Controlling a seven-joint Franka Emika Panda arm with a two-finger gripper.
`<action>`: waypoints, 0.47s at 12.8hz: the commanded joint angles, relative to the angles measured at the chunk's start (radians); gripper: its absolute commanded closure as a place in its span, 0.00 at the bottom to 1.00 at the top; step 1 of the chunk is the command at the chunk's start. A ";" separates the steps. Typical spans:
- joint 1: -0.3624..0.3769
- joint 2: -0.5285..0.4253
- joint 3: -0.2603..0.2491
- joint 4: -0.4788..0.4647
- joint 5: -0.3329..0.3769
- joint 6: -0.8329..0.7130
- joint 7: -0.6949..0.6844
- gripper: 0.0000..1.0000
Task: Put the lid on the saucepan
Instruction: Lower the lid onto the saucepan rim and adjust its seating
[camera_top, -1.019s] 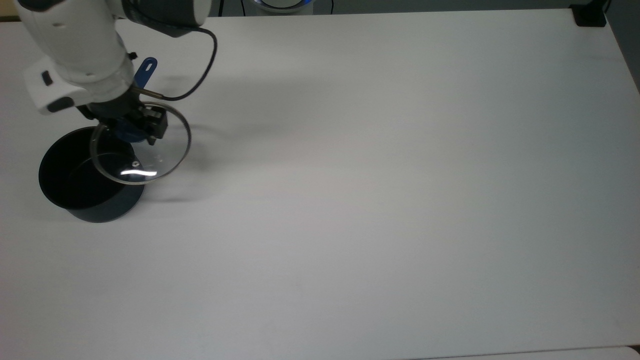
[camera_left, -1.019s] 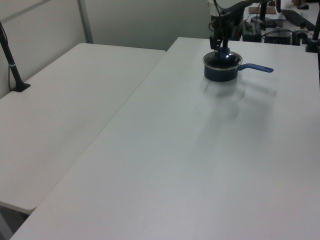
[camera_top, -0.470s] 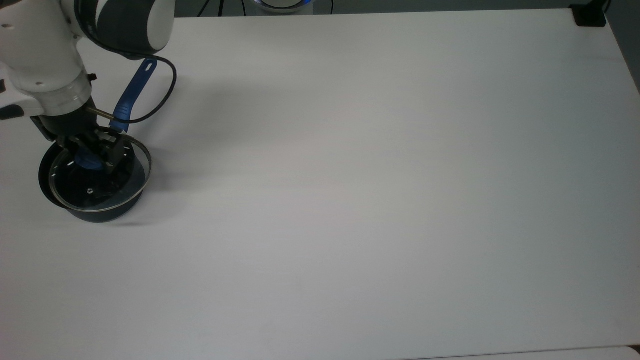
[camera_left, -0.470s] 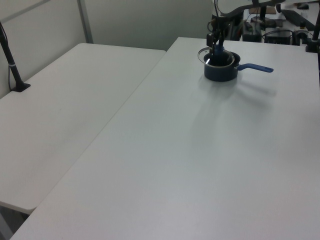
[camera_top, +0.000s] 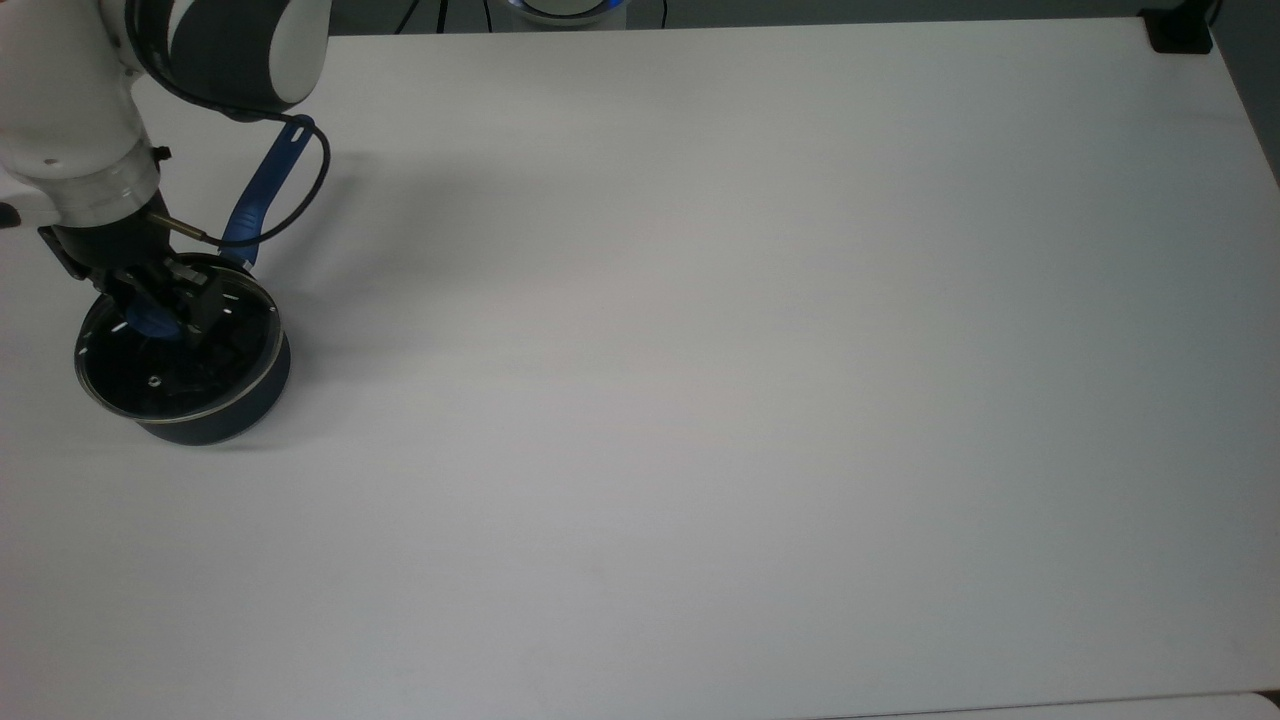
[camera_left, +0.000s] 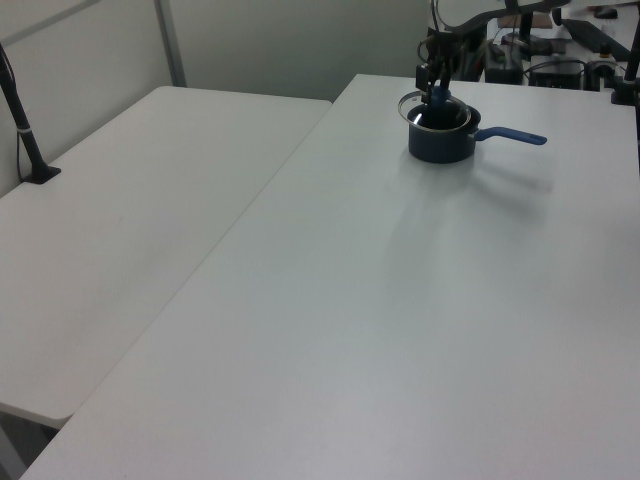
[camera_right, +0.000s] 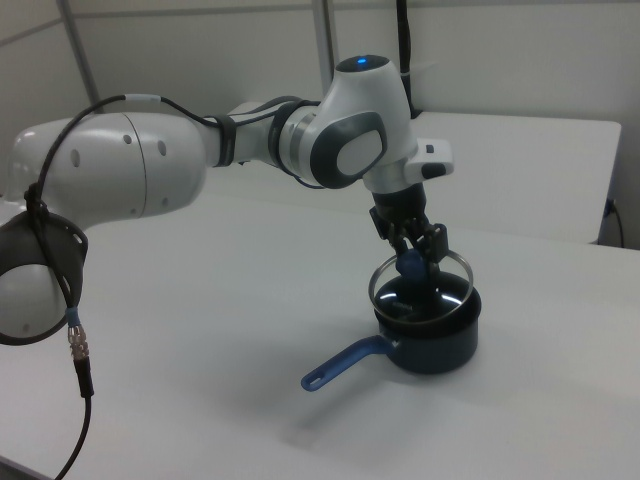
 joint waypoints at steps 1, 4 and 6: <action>0.000 0.008 -0.032 0.012 0.031 0.008 -0.042 0.59; 0.001 0.006 -0.044 -0.013 0.040 -0.001 -0.075 0.62; 0.001 0.005 -0.047 -0.021 0.065 -0.004 -0.080 0.62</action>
